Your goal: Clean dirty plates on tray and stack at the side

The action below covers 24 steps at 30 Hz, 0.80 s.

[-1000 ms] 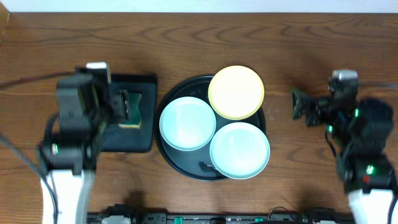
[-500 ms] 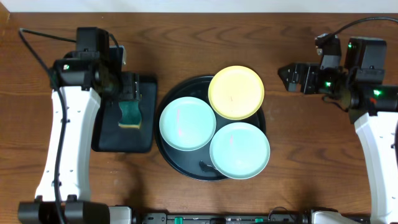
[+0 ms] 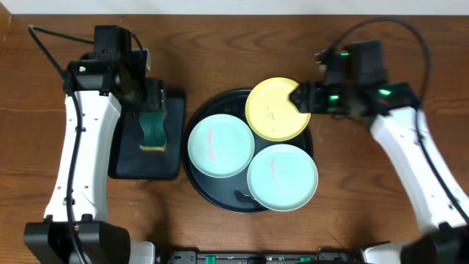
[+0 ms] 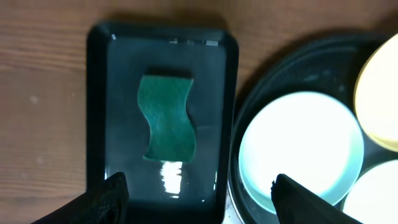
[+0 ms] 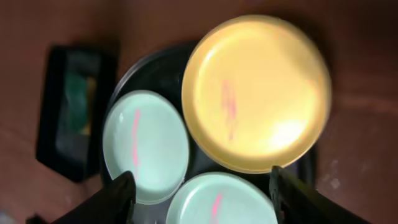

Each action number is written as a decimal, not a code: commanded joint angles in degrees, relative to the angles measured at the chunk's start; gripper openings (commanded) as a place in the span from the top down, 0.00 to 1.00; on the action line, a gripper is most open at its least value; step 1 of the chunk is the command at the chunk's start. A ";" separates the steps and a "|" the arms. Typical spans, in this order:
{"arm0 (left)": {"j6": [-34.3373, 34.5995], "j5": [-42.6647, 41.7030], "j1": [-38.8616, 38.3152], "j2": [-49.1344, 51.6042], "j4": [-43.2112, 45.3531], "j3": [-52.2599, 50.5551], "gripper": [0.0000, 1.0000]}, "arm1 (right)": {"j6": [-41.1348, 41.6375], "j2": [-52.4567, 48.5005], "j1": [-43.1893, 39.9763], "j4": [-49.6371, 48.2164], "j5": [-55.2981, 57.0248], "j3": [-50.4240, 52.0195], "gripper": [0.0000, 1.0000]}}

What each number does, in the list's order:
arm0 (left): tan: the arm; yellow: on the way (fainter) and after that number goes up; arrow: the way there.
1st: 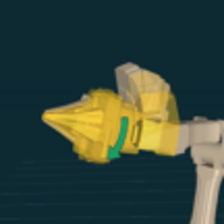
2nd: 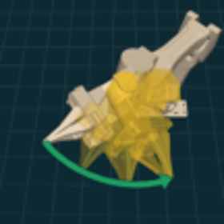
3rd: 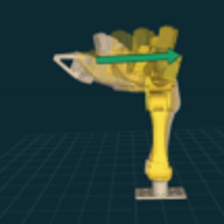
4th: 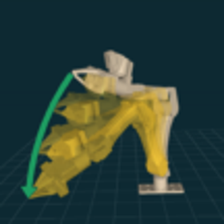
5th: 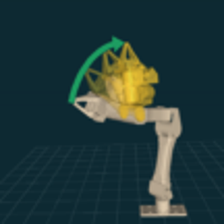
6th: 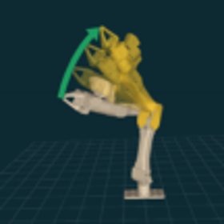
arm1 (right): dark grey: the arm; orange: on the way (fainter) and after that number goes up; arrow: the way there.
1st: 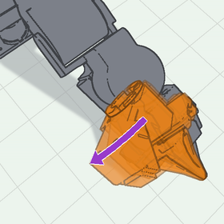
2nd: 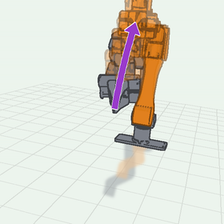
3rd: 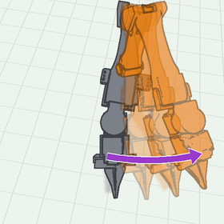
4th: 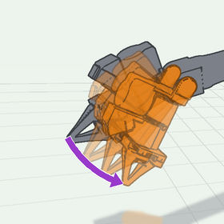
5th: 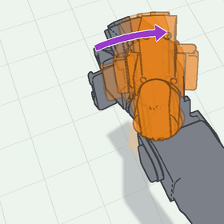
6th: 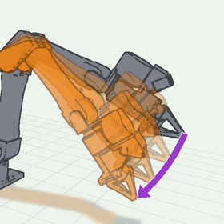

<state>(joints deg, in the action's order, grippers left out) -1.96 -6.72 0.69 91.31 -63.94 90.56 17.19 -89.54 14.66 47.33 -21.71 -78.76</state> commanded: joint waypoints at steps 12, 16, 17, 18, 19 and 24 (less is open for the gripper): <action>-0.35 0.26 0.28 -1.38 -1.79 1.64 0.25 | 12.33 -20.06 19.85 7.30 14.16 -11.02 0.60; 6.71 8.55 0.39 -1.29 -1.92 1.53 0.25 | 15.08 -24.46 22.32 7.10 15.89 -11.02 0.66; 8.00 9.79 0.57 -1.29 -1.99 1.53 0.25 | 15.61 -25.33 22.56 7.15 15.87 -11.02 0.66; 8.68 10.21 0.72 -1.29 -2.01 1.55 0.25 | 15.65 -26.05 22.60 7.17 15.80 -11.02 0.68; 9.22 10.23 0.92 -1.29 -2.05 1.53 0.25 | 15.91 -26.77 22.62 7.32 15.65 -11.02 0.70; 10.03 10.23 2.10 -1.29 -2.03 1.46 0.25 | 16.02 -29.46 22.69 6.80 15.26 -11.02 0.74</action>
<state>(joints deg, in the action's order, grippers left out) 5.61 1.23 1.83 90.76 -65.69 91.44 31.48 -117.75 36.95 54.52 -7.38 -88.79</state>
